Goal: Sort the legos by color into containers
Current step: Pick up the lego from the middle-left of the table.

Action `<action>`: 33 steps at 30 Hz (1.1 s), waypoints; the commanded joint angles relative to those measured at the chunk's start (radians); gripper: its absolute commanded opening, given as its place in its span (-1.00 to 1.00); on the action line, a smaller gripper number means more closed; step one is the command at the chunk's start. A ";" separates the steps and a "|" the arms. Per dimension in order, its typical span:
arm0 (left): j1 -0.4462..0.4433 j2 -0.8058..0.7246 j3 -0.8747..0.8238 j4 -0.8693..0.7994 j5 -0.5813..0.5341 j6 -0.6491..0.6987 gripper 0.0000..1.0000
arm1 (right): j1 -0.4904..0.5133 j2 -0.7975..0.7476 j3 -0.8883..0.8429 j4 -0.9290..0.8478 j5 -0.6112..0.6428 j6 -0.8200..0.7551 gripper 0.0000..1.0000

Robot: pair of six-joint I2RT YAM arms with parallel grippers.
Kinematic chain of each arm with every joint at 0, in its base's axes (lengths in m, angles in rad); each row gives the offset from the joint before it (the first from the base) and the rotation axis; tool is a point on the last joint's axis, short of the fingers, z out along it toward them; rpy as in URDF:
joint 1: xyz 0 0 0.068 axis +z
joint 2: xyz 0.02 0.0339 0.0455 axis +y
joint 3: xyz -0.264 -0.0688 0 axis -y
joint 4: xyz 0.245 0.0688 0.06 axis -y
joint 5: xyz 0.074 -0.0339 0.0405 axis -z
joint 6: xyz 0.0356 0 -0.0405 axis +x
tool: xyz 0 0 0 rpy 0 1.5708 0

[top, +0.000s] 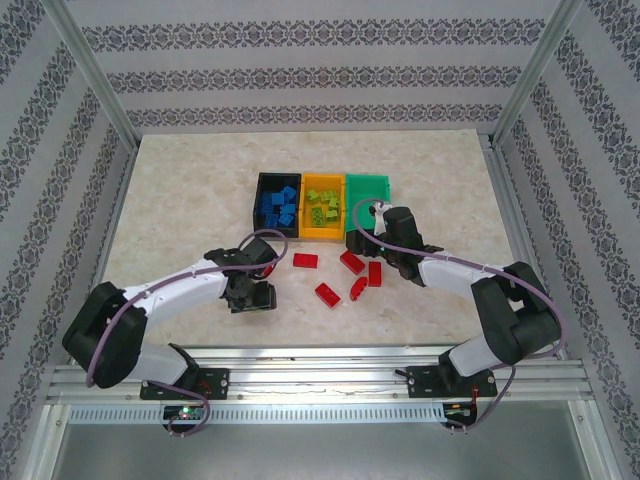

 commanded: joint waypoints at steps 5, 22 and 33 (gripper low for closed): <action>-0.011 0.079 0.057 -0.075 -0.085 0.043 0.08 | -0.005 0.003 0.024 0.013 -0.016 0.009 0.35; -0.012 0.034 0.124 -0.005 -0.026 0.132 -0.46 | -0.006 -0.001 0.023 0.009 -0.007 0.006 0.35; 0.038 0.252 0.544 -0.053 -0.037 0.311 -0.40 | -0.015 -0.011 0.018 0.008 0.002 0.007 0.36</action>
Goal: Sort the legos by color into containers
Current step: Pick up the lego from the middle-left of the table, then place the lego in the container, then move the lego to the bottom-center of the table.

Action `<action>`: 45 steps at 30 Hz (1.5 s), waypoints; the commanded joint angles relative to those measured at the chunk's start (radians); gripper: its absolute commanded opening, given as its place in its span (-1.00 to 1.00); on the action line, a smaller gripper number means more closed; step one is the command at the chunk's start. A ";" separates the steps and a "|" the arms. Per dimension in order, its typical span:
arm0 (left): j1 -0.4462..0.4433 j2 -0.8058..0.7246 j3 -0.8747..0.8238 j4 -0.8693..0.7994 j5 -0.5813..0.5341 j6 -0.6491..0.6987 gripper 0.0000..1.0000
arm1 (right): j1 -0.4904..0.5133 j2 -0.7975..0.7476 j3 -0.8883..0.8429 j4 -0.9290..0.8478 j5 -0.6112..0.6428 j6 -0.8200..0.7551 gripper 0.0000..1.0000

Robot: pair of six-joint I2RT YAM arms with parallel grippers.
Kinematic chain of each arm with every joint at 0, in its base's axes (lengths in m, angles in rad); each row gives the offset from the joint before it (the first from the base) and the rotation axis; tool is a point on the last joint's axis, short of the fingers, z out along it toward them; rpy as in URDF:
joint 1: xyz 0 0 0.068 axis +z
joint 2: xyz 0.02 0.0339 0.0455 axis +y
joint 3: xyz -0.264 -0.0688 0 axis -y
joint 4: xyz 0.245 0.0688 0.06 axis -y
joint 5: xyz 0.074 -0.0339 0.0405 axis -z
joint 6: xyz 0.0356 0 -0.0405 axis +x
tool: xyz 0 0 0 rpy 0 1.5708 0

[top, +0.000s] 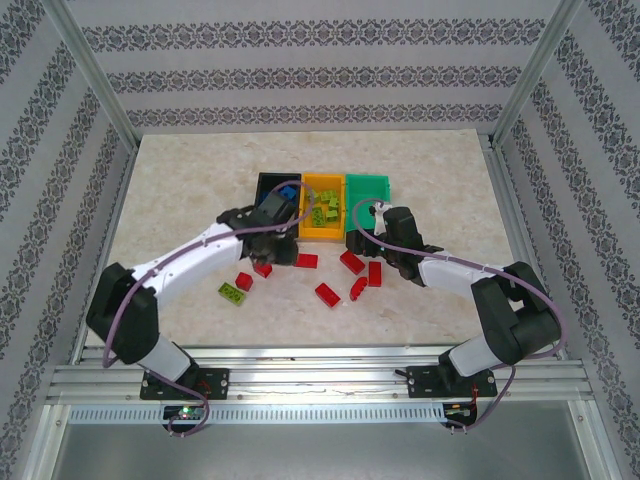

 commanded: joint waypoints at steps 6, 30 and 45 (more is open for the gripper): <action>0.053 0.281 0.373 -0.089 0.066 0.123 -0.40 | -0.034 -0.034 0.003 0.008 0.005 0.008 0.36; 0.084 0.361 0.540 -0.184 0.017 0.197 0.28 | -0.044 -0.024 -0.002 0.029 -0.020 0.027 0.36; 0.181 -0.044 -0.008 -0.110 -0.065 0.152 0.28 | -0.046 -0.017 -0.002 0.037 -0.028 0.034 0.36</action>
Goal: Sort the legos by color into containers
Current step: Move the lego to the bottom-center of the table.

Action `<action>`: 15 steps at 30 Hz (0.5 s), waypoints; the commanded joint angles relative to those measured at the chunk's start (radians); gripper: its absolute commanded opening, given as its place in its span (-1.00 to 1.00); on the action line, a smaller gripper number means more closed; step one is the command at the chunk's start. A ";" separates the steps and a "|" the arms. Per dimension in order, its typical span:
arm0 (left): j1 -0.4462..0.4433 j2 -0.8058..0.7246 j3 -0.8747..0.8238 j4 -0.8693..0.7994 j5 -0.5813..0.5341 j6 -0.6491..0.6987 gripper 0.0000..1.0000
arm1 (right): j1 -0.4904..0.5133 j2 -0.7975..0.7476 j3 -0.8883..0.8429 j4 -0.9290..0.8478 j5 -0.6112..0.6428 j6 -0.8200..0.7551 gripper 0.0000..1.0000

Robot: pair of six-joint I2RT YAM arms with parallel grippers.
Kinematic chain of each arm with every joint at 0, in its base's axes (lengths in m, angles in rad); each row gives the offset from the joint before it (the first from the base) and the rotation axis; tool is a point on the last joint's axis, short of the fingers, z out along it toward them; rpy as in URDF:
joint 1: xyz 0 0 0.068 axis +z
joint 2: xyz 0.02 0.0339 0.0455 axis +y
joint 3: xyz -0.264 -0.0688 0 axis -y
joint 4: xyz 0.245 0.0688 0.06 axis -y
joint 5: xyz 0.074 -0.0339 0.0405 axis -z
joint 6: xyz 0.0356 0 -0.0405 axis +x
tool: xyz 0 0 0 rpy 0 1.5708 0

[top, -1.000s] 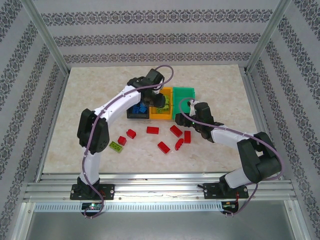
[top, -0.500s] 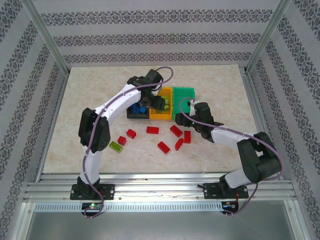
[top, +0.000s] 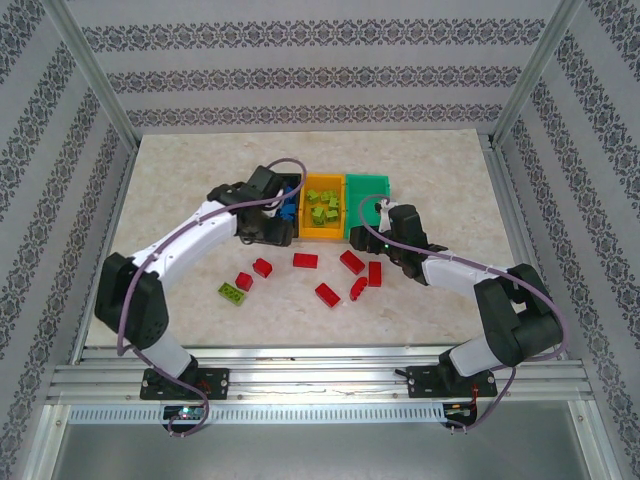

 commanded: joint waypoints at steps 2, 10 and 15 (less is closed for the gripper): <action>0.057 -0.086 -0.114 -0.005 -0.046 -0.014 0.28 | -0.013 -0.005 -0.003 0.035 -0.016 0.012 0.36; 0.121 -0.188 -0.268 -0.029 -0.026 -0.032 0.28 | -0.012 0.002 -0.002 0.040 -0.022 0.017 0.36; 0.139 -0.227 -0.329 -0.027 -0.037 -0.056 0.39 | -0.013 0.000 -0.003 0.042 -0.022 0.017 0.36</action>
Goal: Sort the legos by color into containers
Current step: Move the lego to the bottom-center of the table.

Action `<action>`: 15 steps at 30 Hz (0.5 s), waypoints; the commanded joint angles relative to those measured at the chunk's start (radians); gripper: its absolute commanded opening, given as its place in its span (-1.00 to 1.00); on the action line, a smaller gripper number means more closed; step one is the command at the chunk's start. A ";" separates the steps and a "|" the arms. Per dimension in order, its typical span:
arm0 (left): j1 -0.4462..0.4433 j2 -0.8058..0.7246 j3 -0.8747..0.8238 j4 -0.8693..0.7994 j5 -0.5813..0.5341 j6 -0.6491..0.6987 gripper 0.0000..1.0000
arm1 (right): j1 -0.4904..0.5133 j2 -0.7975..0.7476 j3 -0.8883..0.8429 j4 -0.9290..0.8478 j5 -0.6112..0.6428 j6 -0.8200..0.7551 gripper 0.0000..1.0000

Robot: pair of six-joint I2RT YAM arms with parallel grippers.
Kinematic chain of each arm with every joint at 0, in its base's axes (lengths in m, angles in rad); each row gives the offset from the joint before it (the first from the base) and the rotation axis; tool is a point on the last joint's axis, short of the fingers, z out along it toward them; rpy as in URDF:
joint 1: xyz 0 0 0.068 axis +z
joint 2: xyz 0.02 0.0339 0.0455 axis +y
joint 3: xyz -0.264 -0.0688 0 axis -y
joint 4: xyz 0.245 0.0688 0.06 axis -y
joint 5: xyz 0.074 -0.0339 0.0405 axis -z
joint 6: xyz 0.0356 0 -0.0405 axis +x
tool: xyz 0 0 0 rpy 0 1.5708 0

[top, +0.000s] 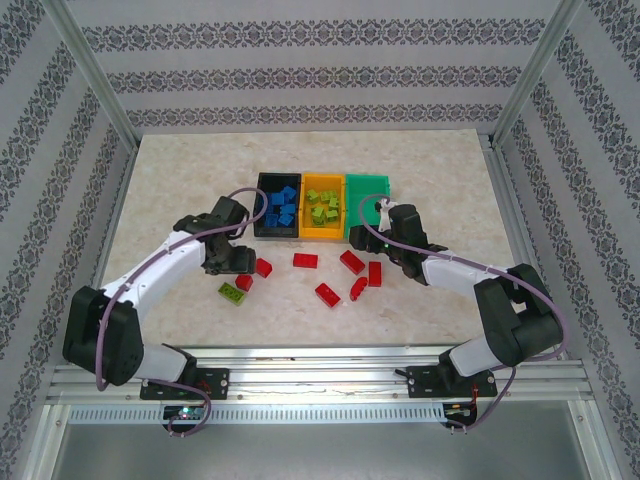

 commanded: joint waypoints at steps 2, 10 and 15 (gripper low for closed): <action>0.029 -0.030 -0.052 -0.007 -0.002 -0.046 0.40 | -0.013 0.003 -0.002 0.031 -0.016 0.015 0.36; 0.035 -0.009 -0.114 0.041 0.076 -0.063 0.40 | -0.013 0.001 -0.003 0.032 -0.017 0.015 0.36; 0.035 -0.006 -0.167 0.085 0.086 -0.081 0.40 | -0.012 -0.005 -0.007 0.032 -0.019 0.016 0.36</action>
